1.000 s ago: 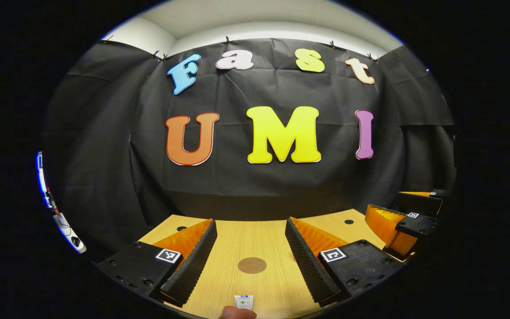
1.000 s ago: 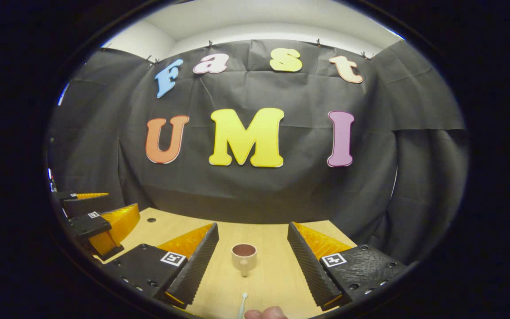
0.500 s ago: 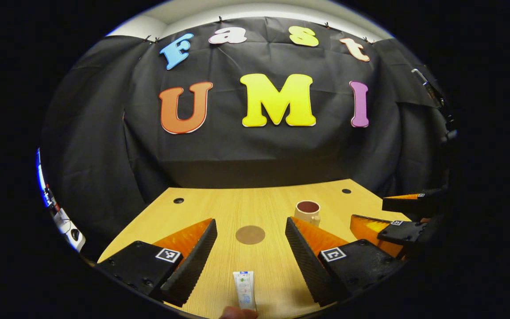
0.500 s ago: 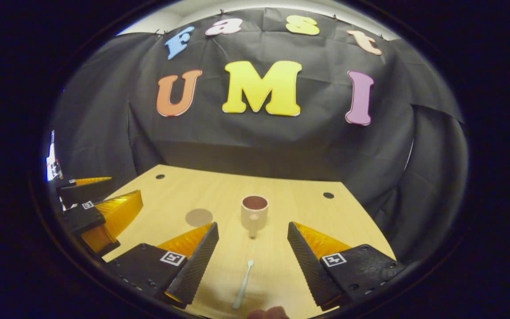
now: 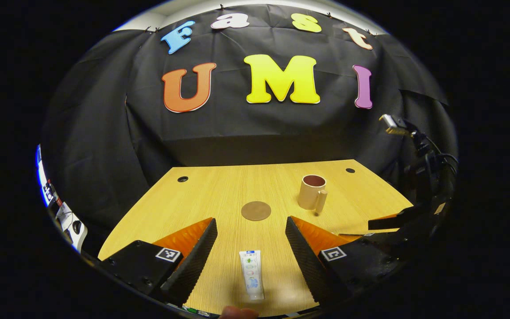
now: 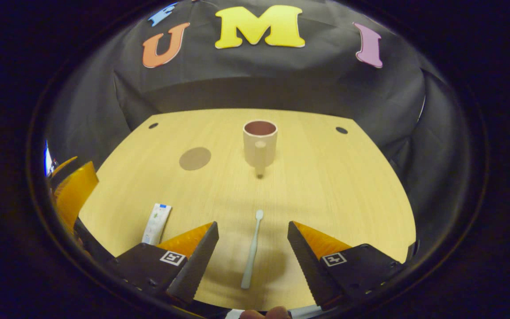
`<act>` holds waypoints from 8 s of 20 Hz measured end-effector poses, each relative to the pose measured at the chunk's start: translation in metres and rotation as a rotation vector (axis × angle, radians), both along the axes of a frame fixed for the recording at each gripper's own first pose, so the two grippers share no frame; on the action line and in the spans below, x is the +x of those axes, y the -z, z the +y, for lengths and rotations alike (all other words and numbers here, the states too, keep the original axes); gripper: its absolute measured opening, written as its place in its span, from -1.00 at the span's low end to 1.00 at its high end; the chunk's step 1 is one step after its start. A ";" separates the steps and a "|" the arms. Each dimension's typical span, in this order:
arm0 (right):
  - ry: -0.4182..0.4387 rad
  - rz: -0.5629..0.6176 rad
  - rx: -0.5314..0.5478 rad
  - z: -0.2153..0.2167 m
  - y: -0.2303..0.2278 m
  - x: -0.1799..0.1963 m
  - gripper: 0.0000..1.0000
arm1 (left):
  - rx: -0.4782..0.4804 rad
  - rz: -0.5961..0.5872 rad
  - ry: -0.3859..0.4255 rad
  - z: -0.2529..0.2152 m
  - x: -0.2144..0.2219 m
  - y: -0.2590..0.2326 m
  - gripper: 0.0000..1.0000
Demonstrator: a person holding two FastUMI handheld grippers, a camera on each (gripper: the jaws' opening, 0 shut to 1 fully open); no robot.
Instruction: Put the toothbrush and toothpaste on the desktop into the cup, then pick up the cup and place it on the coaster on the desktop.
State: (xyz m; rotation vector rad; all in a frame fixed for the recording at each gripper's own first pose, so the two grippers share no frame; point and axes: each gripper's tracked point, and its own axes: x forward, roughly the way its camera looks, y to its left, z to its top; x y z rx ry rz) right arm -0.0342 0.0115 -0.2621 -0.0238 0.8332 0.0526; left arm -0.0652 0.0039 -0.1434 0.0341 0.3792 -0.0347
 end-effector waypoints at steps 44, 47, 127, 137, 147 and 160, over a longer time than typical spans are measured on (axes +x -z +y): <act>0.129 0.125 0.042 -0.012 0.046 0.019 -0.99 | -0.005 0.383 0.001 0.015 -0.037 0.164 0.98; 0.123 0.106 0.049 -0.011 0.035 0.012 -0.99 | -0.020 0.421 0.018 0.003 -0.041 0.179 0.96; -0.049 -0.323 0.012 0.019 -0.099 0.255 -0.33 | -0.067 0.121 -0.107 0.039 0.054 0.035 -0.26; -0.001 -0.389 0.037 -0.044 -0.143 0.182 -0.10 | -0.076 -0.063 0.027 -0.037 0.129 -0.016 -0.27; 0.145 -0.313 -0.008 -0.171 -0.111 0.147 -0.13 | -0.089 -0.225 0.175 -0.168 0.237 -0.016 -0.27; 0.115 -0.182 -0.025 -0.201 -0.054 0.127 0.05 | -0.035 -0.347 0.131 -0.209 0.288 0.031 -0.27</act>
